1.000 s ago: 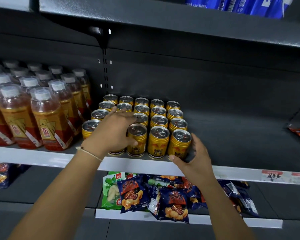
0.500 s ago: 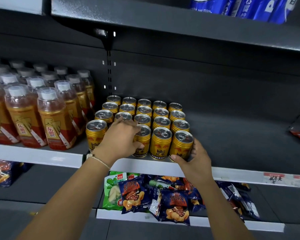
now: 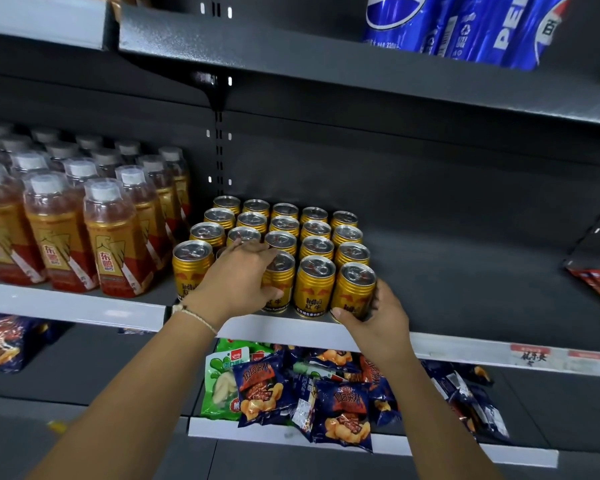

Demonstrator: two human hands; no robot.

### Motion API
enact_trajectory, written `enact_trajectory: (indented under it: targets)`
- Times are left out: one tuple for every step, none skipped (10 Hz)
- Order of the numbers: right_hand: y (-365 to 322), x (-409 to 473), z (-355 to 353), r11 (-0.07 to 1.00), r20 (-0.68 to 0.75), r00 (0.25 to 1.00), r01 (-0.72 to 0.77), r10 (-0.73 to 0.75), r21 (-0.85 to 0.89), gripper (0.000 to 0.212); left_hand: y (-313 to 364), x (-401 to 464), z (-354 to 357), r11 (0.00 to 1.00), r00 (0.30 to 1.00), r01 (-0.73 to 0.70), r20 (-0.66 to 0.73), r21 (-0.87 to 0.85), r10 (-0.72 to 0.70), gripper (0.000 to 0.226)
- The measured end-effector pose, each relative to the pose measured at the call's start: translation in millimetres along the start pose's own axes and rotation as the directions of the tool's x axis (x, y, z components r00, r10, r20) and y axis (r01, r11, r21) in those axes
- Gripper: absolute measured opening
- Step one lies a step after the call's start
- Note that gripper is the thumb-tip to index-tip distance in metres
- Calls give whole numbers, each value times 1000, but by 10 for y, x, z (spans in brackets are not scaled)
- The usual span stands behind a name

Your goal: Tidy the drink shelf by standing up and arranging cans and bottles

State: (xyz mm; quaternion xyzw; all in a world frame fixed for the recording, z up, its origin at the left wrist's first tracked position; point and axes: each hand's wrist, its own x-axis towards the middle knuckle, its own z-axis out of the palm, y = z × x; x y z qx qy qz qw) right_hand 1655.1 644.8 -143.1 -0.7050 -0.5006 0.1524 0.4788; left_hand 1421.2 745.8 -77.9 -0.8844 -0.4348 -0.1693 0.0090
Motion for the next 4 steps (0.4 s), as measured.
enact_trajectory:
  targets:
    - [-35,-22,-33,1000,19,1000,7,-7,-7,81,58,-32,-26,1000,1000,16,12,4,-16,77]
    - [-85,1,-111,997,38,999,24,-21,-76,80,108,-74,-86,999,999,38,28,1,-38,76]
    - [-129,-7,-222,997,51,998,25,-21,-79,85,163,-160,-129,998,997,57,42,-13,-57,72]
    - [-203,-61,-362,997,18,999,32,-31,-70,84,199,-284,-180,995,995,93,30,-32,-92,71]
